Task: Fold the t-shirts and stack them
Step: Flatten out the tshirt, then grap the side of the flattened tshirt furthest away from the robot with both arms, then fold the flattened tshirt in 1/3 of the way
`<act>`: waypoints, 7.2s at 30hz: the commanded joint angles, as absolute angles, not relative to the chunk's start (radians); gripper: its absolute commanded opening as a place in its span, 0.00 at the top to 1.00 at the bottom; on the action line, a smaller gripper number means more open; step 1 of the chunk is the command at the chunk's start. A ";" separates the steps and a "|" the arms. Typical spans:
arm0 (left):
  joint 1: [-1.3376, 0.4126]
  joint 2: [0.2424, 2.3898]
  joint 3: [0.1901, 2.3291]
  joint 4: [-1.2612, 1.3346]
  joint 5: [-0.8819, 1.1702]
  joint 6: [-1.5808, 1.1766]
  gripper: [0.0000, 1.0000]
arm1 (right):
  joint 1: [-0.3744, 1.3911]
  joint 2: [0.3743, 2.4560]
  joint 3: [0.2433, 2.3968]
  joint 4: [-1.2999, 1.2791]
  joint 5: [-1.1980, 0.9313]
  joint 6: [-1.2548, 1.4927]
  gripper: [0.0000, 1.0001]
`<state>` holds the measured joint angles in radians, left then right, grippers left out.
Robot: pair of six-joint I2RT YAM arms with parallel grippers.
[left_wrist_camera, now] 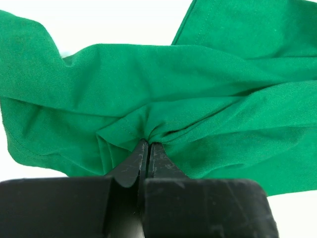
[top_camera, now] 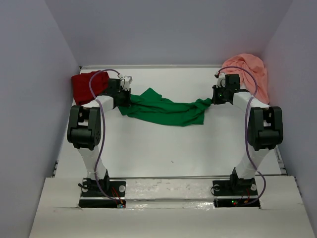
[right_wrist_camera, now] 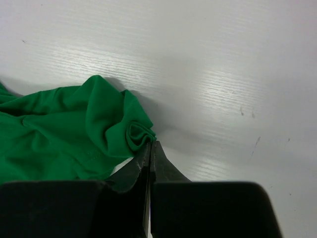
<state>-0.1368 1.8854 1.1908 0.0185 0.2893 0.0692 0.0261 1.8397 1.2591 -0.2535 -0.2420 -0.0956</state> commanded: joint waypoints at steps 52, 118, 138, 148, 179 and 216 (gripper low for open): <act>-0.067 1.052 1.362 0.198 -0.023 0.063 1.00 | -0.002 1.403 1.920 -0.565 -0.136 -0.135 1.00; -0.104 0.687 1.136 -0.094 0.123 0.049 1.00 | -0.129 0.997 1.619 -0.758 -0.390 -0.014 1.00; -0.098 1.750 1.187 0.716 0.015 0.089 1.00 | -0.051 2.064 1.951 -0.250 -0.173 0.011 1.00; -0.098 1.917 1.284 0.749 0.011 0.117 1.00 | 0.041 2.313 2.226 -0.279 -0.107 -0.043 1.00; -0.071 1.695 0.825 0.897 -0.051 0.267 0.01 | 0.097 1.838 1.603 -0.161 -0.156 -0.130 0.24; -0.071 1.844 1.430 -0.383 0.268 0.199 0.01 | 0.115 1.944 1.769 -0.767 -0.347 -0.003 0.47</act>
